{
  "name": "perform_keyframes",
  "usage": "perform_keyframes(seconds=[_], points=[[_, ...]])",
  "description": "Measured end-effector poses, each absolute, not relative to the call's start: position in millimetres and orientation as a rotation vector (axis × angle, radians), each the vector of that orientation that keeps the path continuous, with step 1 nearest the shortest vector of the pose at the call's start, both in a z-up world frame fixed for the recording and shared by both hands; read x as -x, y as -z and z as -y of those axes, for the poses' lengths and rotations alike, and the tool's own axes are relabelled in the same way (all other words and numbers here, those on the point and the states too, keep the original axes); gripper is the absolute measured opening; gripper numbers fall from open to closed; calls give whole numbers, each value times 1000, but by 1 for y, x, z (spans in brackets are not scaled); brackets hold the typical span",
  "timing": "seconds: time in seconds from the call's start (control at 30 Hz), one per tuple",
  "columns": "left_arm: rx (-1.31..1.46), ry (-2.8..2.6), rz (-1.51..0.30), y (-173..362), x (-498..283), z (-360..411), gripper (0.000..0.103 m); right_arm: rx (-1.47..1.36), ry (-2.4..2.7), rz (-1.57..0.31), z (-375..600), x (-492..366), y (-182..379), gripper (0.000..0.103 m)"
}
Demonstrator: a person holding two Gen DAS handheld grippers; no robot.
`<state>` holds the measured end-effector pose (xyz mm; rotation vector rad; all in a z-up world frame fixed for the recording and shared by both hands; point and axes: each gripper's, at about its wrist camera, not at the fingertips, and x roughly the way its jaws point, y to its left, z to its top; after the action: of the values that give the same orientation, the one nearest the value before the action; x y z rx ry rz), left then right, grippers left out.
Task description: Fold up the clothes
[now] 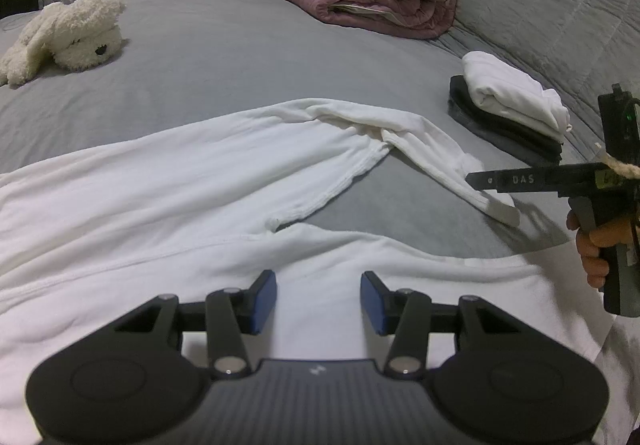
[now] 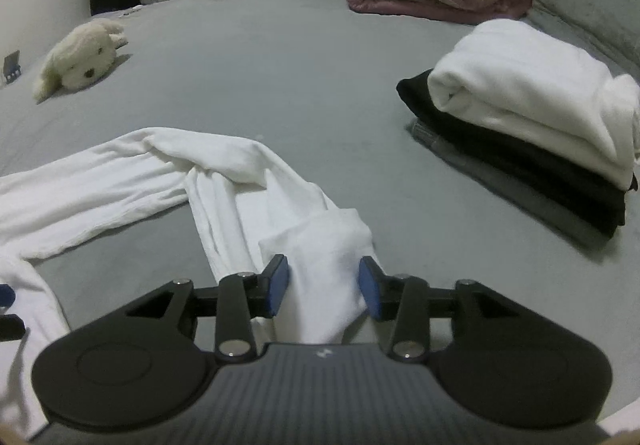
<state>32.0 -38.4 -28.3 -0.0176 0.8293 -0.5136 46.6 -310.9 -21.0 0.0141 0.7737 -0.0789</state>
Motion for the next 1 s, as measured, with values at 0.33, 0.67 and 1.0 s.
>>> perform_keyframes(seconds=[0.33, 0.67, 1.0], points=[[19, 512, -830, 28, -32, 39, 48, -10, 143, -728, 333, -27, 4, 3], [12, 511, -828, 29, -32, 40, 48, -106, 82, -769, 327, -41, 17, 43], [17, 514, -831, 29, -33, 40, 48, -22, 130, -718, 320, -39, 11, 4]])
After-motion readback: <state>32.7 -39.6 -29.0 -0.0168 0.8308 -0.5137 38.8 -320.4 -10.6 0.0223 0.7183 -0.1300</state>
